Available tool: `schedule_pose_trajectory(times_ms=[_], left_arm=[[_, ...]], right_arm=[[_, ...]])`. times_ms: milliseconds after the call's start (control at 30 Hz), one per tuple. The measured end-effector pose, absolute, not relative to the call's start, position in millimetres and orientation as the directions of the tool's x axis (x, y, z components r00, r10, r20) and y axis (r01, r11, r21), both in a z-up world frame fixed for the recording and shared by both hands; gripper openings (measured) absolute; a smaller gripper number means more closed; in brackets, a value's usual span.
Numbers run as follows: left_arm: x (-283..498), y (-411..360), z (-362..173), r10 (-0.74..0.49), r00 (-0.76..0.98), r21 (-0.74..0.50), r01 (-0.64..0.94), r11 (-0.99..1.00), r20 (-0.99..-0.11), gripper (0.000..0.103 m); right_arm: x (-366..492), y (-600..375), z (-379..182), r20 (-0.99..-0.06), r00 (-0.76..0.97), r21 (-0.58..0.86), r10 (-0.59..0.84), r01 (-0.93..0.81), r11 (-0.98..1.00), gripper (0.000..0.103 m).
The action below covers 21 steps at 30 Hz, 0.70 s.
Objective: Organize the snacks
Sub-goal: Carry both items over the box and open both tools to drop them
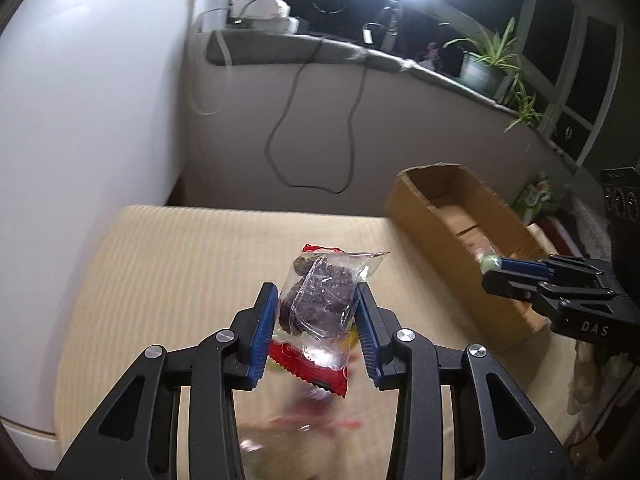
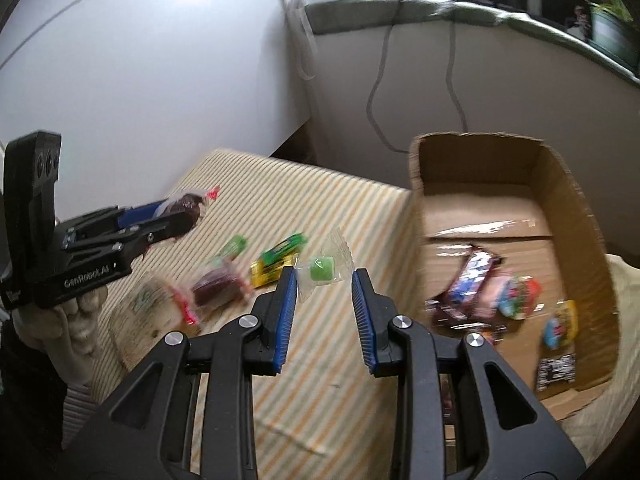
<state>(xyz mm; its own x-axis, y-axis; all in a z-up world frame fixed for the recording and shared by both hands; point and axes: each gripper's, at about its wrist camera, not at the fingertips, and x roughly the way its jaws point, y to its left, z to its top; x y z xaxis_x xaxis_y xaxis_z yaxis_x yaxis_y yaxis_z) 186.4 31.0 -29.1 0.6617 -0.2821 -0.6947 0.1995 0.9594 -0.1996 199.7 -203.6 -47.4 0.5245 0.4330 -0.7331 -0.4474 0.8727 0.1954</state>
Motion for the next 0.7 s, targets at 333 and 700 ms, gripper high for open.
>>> schedule_pose_trajectory(times_ms=[333, 700], left_arm=[[222.1, -43.6, -18.7, -0.356, 0.648, -0.217, 0.287, 0.933, -0.673, 0.037], [261.8, -102.3, -27.3, -0.371, 0.616, -0.196, 0.333, 0.922, -0.695, 0.037]], right_arm=[[238.1, -272.3, -43.7, -0.733, 0.572, 0.183, 0.369, -0.356, 0.916, 0.03], [282.9, -321.4, -58.9, -0.757, 0.558, 0.211, 0.34, -0.284, 0.935, 0.03]])
